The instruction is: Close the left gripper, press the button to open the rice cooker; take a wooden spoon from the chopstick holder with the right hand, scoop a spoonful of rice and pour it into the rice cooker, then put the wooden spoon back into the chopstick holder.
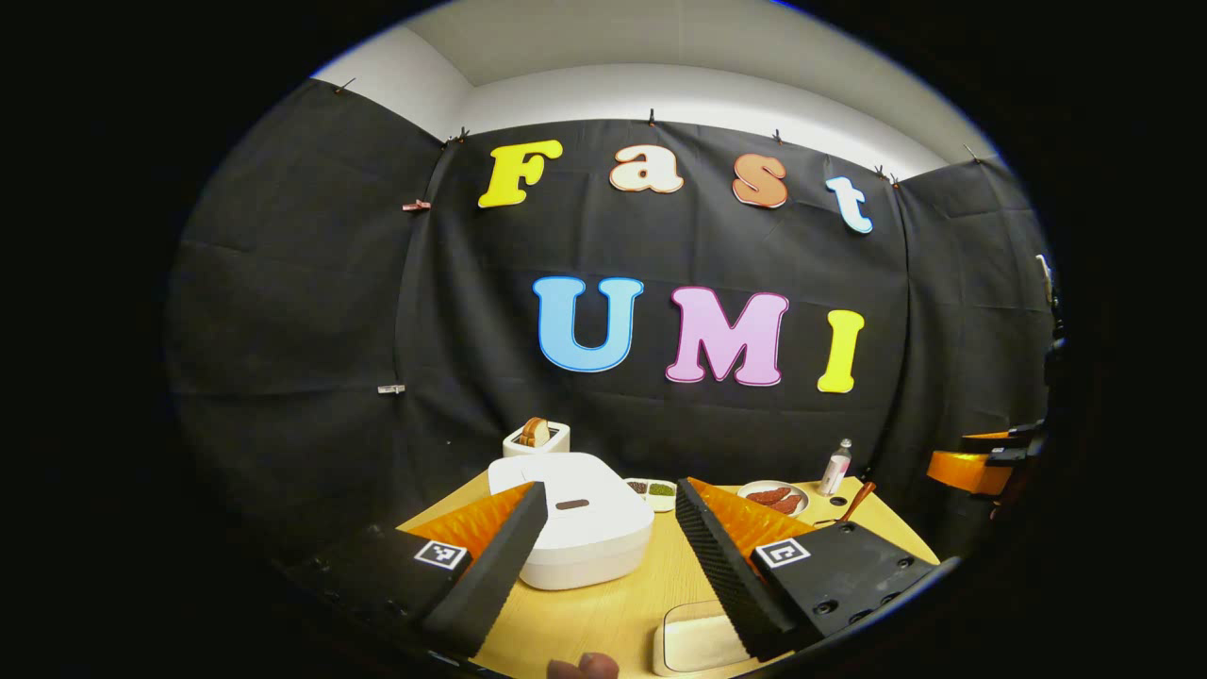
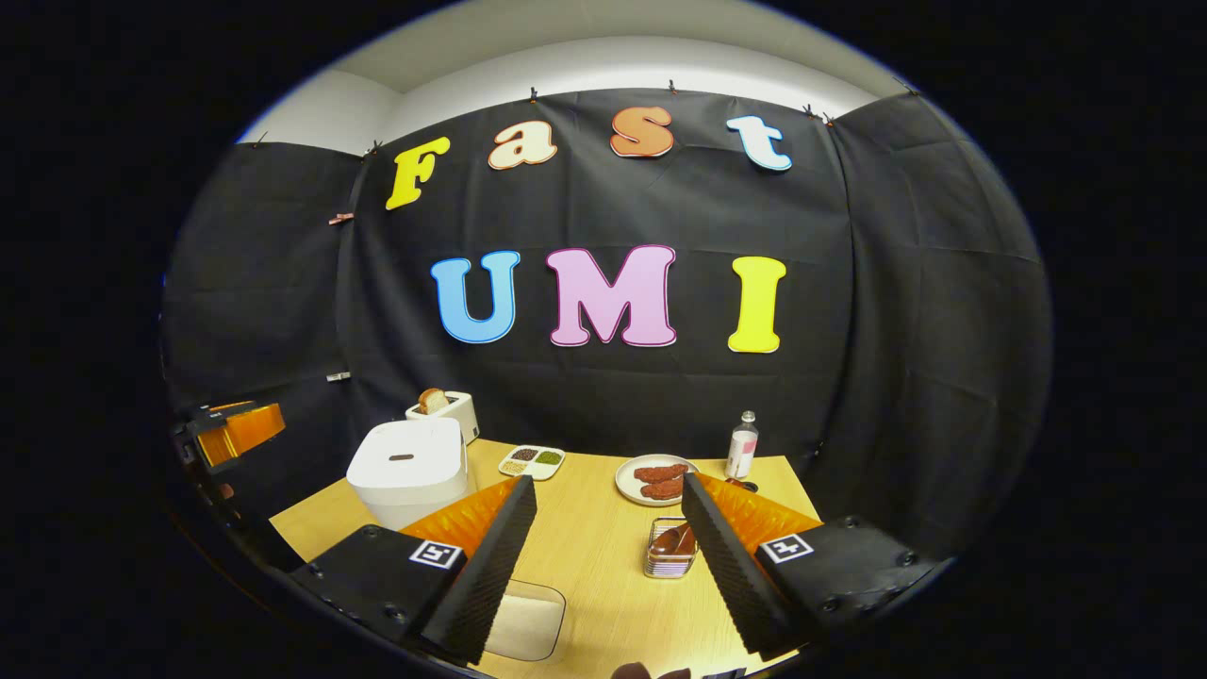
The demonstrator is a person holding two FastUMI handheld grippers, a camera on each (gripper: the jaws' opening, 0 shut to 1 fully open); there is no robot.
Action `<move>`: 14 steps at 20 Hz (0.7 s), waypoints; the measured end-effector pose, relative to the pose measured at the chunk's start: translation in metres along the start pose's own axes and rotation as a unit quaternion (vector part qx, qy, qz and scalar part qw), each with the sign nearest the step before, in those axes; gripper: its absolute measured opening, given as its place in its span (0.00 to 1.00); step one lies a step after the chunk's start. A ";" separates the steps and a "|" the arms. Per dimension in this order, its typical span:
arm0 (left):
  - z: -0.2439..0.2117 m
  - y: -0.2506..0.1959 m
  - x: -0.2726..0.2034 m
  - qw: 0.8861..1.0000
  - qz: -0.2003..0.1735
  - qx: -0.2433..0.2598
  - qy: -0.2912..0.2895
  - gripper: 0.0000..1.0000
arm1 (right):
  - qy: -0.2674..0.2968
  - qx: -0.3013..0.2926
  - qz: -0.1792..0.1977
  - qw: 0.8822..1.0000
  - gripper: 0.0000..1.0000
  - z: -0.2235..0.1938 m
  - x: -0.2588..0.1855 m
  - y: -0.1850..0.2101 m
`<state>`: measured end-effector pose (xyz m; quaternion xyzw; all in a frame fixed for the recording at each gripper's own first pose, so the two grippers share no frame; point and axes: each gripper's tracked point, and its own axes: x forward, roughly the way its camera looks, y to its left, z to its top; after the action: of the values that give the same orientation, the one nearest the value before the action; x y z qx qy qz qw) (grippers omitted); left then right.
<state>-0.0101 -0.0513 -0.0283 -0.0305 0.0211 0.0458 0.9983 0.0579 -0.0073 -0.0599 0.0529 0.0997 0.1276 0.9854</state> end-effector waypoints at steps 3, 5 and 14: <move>0.001 -0.004 -0.012 1.000 0.000 0.011 -0.001 0.95 | -0.007 0.002 0.003 1.000 0.98 0.005 0.001 -0.001; 0.001 -0.006 -0.018 1.000 -0.001 0.005 -0.002 0.95 | -0.013 0.001 0.006 1.000 0.99 0.008 -0.003 -0.001; 0.010 -0.019 -0.007 1.000 -0.018 0.004 -0.007 0.95 | -0.039 -0.011 -0.005 0.999 0.98 0.028 -0.008 -0.013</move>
<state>-0.0149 -0.0697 -0.0171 -0.0263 0.0137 0.0283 0.9992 0.0588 -0.0239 -0.0324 0.0463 0.0597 0.1212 0.9897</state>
